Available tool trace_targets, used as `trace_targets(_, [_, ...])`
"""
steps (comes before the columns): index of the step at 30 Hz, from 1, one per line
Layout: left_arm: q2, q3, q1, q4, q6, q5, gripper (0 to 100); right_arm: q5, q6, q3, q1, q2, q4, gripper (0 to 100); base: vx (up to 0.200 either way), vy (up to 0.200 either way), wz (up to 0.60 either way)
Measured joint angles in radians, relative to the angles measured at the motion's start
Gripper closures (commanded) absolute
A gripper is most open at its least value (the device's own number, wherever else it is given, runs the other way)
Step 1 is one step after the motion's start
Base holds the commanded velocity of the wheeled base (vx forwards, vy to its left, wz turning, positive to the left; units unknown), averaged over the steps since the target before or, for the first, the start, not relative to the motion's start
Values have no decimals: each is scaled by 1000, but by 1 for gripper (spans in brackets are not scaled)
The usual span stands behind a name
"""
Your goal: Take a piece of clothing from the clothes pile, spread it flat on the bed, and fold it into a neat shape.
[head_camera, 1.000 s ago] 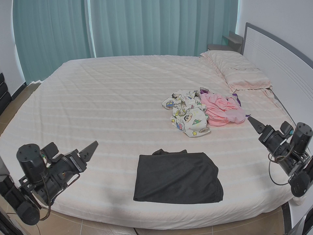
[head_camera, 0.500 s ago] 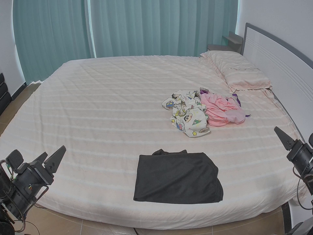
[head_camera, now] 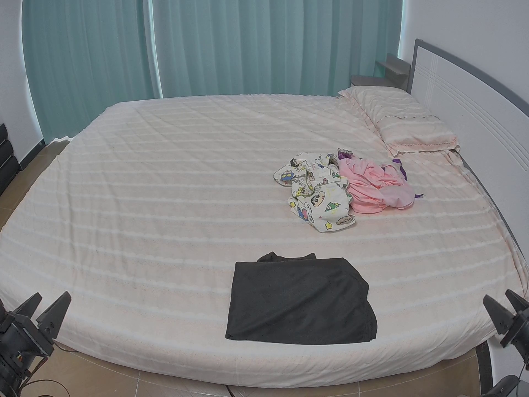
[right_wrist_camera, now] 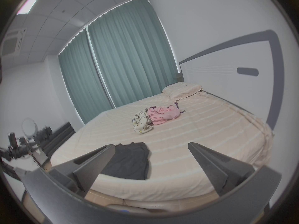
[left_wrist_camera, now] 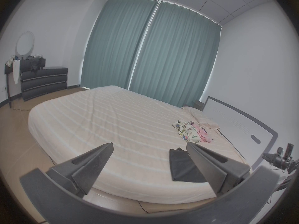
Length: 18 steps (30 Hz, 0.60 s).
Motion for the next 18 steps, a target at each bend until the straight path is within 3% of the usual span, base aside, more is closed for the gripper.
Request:
trace_targets(9, [-241, -15, 90, 135, 103, 96, 0, -31, -212, -40, -94, -373, 394, 0, 0, 0, 0])
trace_targets(14, [-366, -7, 177, 169, 220, 115, 0, -60, -281, -35, -127, -491, 443, 0, 0, 0, 0])
trace_targets(18, [-442, 14, 228, 205, 257, 120, 0, -67, -321, -19, -134, -533, 431, 0, 0, 0, 0])
